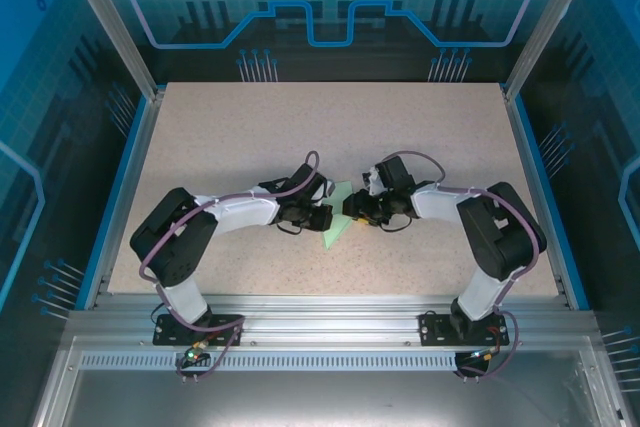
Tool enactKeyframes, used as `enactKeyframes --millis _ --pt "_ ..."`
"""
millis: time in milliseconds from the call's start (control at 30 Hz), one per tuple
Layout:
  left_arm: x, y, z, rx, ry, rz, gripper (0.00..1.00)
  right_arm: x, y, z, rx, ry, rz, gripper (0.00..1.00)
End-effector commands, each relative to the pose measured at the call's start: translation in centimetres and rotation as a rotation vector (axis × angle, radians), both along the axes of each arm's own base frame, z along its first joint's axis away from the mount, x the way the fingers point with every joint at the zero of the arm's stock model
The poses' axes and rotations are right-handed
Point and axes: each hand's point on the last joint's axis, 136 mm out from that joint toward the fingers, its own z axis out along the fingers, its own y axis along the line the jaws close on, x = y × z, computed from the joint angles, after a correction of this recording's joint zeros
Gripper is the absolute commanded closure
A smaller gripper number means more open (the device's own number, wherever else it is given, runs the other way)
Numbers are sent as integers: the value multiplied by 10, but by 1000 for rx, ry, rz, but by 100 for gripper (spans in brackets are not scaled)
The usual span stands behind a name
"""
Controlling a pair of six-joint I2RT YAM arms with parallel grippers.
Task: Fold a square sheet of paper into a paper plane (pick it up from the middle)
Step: Fourth fold the wing at the center of the table.
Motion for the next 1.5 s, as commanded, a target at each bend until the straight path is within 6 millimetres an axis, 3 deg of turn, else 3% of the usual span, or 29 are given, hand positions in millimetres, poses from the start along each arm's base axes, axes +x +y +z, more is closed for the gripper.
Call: enactKeyframes --millis 0,300,400,533,633,700,967,1033,1200,1467 --pt "-1 4 -10 13 18 14 92 1 18 8 46 -6 46 55" --pt "-1 6 -4 1 5 29 90 -6 18 0 15 -10 105 62" --pt "-2 6 1 -11 -3 35 87 -9 16 -3 3 -3 114 70" --pt "-6 6 13 -44 -21 39 73 -10 16 -5 -1 9 108 83" --pt "-13 4 24 -48 -58 27 62 -11 19 -2 -1 6 105 86" --pt "-21 2 28 -24 -89 11 59 -4 24 9 1 -23 97 87" --pt "-39 1 34 38 -178 44 52 -6 16 6 -58 1 20 92" --pt "-40 3 36 34 -191 64 51 -18 10 -3 -76 26 -7 91" --pt "-45 0 45 15 -228 54 51 -30 9 3 -55 23 -82 91" --pt "-62 -4 43 45 -271 -2 44 -33 12 6 -59 29 -108 90"
